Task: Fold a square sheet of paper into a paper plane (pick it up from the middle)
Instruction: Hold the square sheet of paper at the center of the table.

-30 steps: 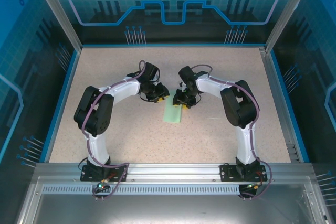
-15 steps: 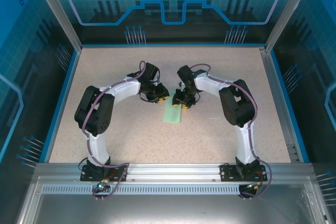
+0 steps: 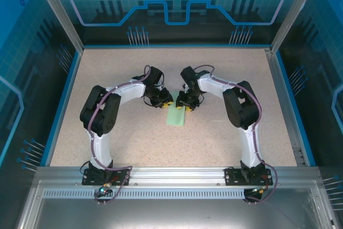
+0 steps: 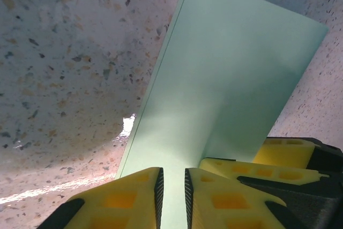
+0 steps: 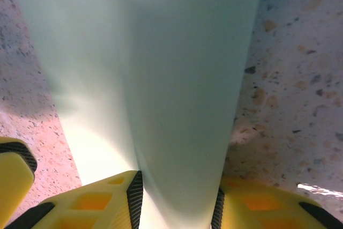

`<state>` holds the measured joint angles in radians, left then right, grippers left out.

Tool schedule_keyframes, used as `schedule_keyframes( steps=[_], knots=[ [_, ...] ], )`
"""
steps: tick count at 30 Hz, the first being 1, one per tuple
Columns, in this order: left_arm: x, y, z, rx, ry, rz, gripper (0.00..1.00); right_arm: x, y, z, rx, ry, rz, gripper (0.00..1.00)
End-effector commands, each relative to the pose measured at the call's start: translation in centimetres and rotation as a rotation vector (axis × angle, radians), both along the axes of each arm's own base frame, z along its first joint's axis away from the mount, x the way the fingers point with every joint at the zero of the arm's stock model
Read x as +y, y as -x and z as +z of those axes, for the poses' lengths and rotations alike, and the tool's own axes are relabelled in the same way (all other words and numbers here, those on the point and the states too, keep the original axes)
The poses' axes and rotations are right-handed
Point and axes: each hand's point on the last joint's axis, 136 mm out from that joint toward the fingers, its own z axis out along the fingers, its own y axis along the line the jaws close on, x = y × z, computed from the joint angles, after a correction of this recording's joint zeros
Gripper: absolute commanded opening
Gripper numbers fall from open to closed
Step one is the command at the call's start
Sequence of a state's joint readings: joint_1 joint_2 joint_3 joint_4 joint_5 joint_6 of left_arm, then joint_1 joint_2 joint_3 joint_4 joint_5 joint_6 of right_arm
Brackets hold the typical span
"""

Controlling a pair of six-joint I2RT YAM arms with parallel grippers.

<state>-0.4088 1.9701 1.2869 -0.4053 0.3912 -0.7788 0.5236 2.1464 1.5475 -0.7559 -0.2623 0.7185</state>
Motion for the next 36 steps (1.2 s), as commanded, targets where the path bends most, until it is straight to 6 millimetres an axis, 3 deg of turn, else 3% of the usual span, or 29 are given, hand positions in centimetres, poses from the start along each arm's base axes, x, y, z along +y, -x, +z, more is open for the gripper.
schedule_keyframes(
  steps=[1, 36],
  knots=[
    [-0.4, 0.2, -0.2, 0.014, 0.030, -0.022, 0.20, -0.9, 1.3, -4.6, 0.069, 0.093, -0.004, 0.40],
    [-1.3, 0.5, -1.5, 0.054, 0.046, -0.053, 0.12, -1.1, 2.0, -6.1, 0.119, 0.113, -0.010, 0.41]
  ],
)
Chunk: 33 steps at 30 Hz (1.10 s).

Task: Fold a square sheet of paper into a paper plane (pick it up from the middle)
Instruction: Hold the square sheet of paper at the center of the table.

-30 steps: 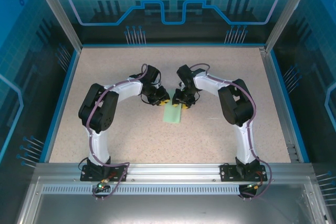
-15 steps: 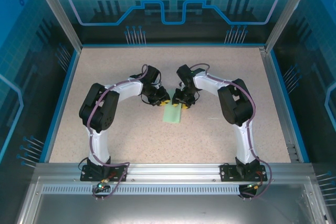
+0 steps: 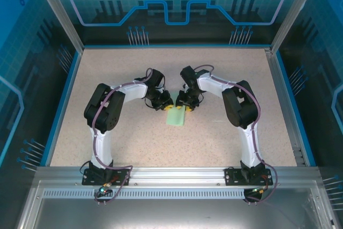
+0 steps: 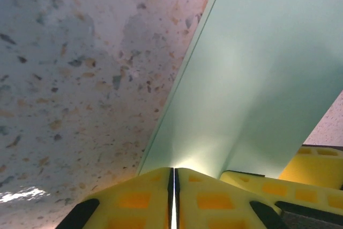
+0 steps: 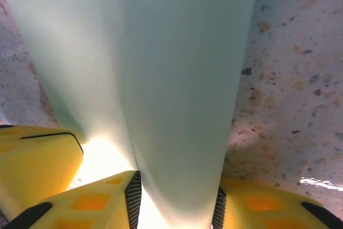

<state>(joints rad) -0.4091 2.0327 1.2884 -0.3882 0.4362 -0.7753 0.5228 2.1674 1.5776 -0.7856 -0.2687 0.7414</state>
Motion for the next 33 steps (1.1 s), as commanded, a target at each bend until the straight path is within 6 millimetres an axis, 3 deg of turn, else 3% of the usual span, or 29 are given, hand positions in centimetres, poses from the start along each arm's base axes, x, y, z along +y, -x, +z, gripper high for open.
schedule_keyframes(
  steps=[1, 6, 22, 28, 33],
  knots=[
    [-0.8, -0.1, 0.8, -0.008, 0.029, -0.031, 0.12, -1.1, 2.0, -5.9, 0.090, 0.105, 0.015, 0.41],
    [-0.9, -0.3, 1.4, -0.025, 0.038, -0.033, 0.11, -1.1, 2.2, -6.2, 0.095, 0.110, 0.019, 0.41],
    [0.4, 0.9, -0.5, 0.022, -0.044, -0.047, 0.10, -0.7, 2.1, -5.6, 0.089, 0.093, 0.022, 0.41],
    [0.9, 1.2, -0.9, 0.033, -0.070, -0.051, 0.10, -0.1, 1.6, -4.3, 0.062, 0.059, 0.020, 0.41],
    [1.1, 1.3, -1.4, 0.043, -0.086, -0.052, 0.09, 0.8, 0.0, -0.9, -0.022, -0.008, 0.007, 0.43]
  ],
)
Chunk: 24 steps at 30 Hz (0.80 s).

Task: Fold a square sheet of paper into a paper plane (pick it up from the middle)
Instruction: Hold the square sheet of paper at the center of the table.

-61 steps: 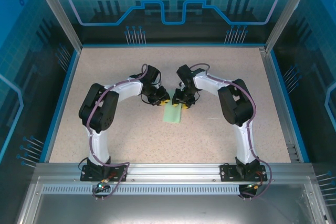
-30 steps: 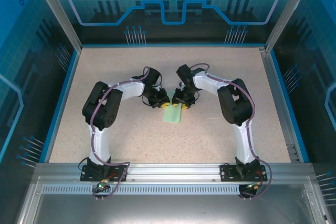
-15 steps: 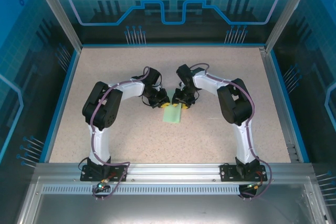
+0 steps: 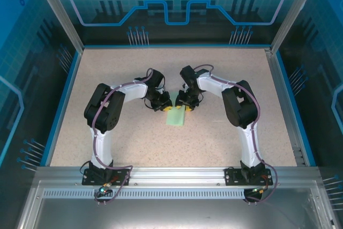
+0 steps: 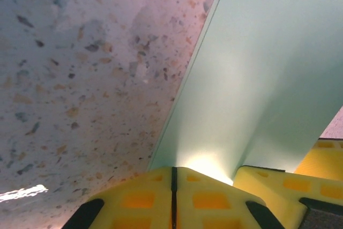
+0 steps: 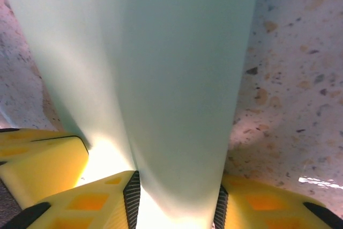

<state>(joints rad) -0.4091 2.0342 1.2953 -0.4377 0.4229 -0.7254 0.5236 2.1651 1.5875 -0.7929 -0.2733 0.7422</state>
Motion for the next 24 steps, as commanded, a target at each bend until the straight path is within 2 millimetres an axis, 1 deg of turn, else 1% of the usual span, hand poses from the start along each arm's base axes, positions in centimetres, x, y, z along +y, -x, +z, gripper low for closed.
schedule_keyframes(
  steps=[1, 5, 6, 7, 10, 12, 14, 16, 18, 21, 24],
  knots=[
    [0.7, 0.8, -1.2, 0.036, -0.058, -0.016, 0.09, 0.5, -0.2, -0.3, -0.041, -0.006, -0.006, 0.45],
    [0.8, 0.9, -1.5, 0.040, -0.065, -0.015, 0.08, -1.6, -0.9, 2.5, -0.113, 0.001, -0.079, 0.52],
    [0.8, 0.9, -1.5, 0.040, -0.066, -0.016, 0.08, -1.9, -1.0, 2.8, -0.129, -0.010, -0.088, 0.53],
    [0.8, 0.9, -1.6, 0.042, -0.065, -0.016, 0.08, -2.1, -1.2, 3.6, -0.161, -0.027, -0.092, 0.53],
    [0.7, 0.9, -1.7, 0.043, -0.063, -0.017, 0.08, -1.5, -1.5, 5.7, -0.245, -0.096, -0.053, 0.52],
    [0.7, 0.8, -1.7, 0.043, -0.062, -0.016, 0.08, -0.3, -1.5, 6.7, -0.287, -0.152, -0.012, 0.50],
    [0.7, 0.8, -1.8, 0.046, -0.061, -0.013, 0.08, 1.1, -1.4, 7.4, -0.313, -0.189, 0.038, 0.45],
    [0.6, 0.9, -1.9, 0.049, -0.060, -0.015, 0.07, 2.5, -1.2, 7.6, -0.324, -0.208, 0.084, 0.37],
    [0.6, 0.9, -1.9, 0.049, -0.061, -0.013, 0.07, 3.5, -1.1, 7.2, -0.315, -0.206, 0.104, 0.29],
    [0.7, 0.9, -2.0, 0.052, -0.065, -0.011, 0.07, 3.7, -1.2, 5.4, -0.269, -0.189, 0.080, 0.21],
    [0.8, 1.0, -2.1, 0.055, -0.068, -0.009, 0.07, 3.4, -1.2, 3.7, -0.242, -0.170, 0.058, 0.20]
  ],
)
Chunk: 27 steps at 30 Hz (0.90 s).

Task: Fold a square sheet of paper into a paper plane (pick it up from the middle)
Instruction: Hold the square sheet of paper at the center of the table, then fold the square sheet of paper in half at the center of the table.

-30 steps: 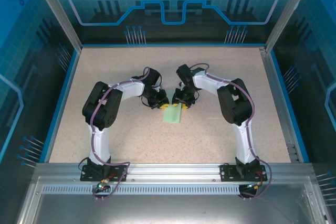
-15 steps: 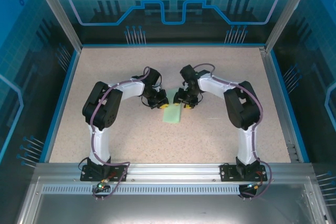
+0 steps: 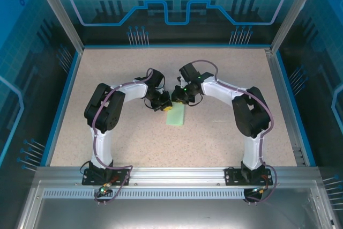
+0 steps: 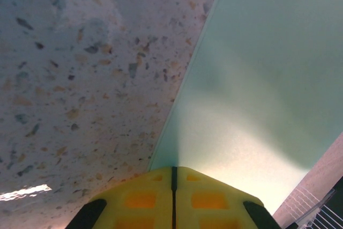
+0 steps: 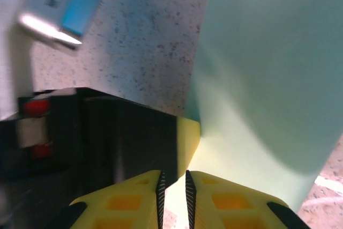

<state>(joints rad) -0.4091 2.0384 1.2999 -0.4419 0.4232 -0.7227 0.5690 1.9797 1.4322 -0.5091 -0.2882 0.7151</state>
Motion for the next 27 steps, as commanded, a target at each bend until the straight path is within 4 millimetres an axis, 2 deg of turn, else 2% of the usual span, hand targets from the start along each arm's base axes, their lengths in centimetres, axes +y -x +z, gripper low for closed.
schedule_keyframes(
  steps=[1, 12, 21, 27],
  knots=[
    [0.9, 1.1, -2.2, 0.057, -0.069, -0.006, 0.07, -0.1, -0.1, -1.8, 0.041, 0.015, -0.020, 0.19],
    [1.2, 1.4, -2.9, 0.076, -0.089, -0.003, 0.06, -3.0, 0.3, -4.9, 0.063, 0.060, -0.057, 0.19],
    [1.6, 1.8, -3.6, 0.092, -0.109, -0.003, 0.05, -4.6, 0.5, -6.3, 0.049, -0.006, -0.062, 0.19],
    [1.8, 2.2, -4.1, 0.105, -0.121, -0.006, 0.05, -7.0, 0.8, -6.8, 0.007, -0.050, -0.076, 0.17]
  ],
)
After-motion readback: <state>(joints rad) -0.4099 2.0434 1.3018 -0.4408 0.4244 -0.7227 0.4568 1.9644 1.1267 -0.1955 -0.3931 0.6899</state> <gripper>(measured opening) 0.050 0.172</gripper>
